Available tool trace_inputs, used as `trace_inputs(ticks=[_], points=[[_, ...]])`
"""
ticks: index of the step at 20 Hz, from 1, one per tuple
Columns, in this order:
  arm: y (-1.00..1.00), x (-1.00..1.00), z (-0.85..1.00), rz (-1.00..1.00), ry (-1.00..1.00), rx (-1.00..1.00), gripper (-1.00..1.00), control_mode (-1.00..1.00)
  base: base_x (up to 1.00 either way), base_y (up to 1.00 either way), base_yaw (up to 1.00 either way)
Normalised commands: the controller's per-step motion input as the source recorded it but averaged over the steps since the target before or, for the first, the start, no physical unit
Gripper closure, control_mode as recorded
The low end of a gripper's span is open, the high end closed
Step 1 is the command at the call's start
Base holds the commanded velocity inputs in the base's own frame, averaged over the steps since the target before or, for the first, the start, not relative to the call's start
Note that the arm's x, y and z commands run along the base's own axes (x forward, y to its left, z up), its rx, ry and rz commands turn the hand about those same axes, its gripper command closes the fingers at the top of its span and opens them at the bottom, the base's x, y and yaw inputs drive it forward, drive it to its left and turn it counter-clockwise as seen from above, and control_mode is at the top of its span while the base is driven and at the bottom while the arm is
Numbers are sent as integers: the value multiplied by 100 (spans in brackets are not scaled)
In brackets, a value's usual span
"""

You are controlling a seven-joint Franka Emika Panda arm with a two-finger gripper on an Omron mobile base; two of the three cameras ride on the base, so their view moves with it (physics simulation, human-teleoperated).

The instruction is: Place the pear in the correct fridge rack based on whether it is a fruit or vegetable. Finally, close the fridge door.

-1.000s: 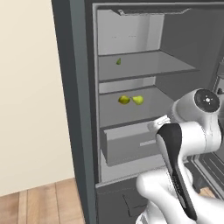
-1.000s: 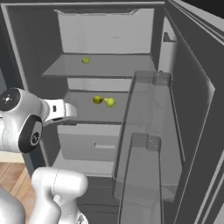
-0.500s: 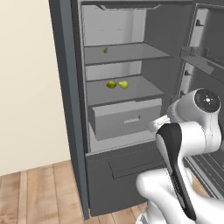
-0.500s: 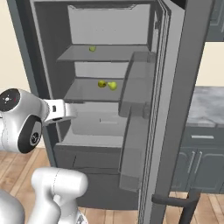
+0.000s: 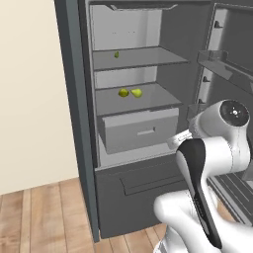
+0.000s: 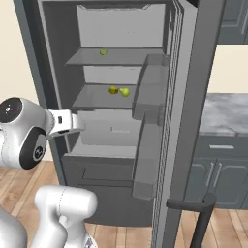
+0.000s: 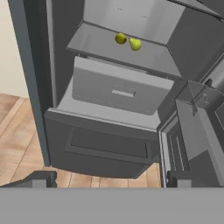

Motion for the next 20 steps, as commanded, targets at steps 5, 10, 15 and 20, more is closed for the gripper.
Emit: trace_inputs(ticks=[5, 10, 15, 20], points=[[0, 0, 0, 0, 0, 0, -100, 100, -62, -1, -7], [0, 0, 0, 0, 0, 0, -100, 100, -94, 0, -15], [0, 0, 0, 0, 0, 0, -100, 100, -64, 5, -37], [0, 0, 0, 0, 0, 0, -100, 100, -41, 38, -42]])
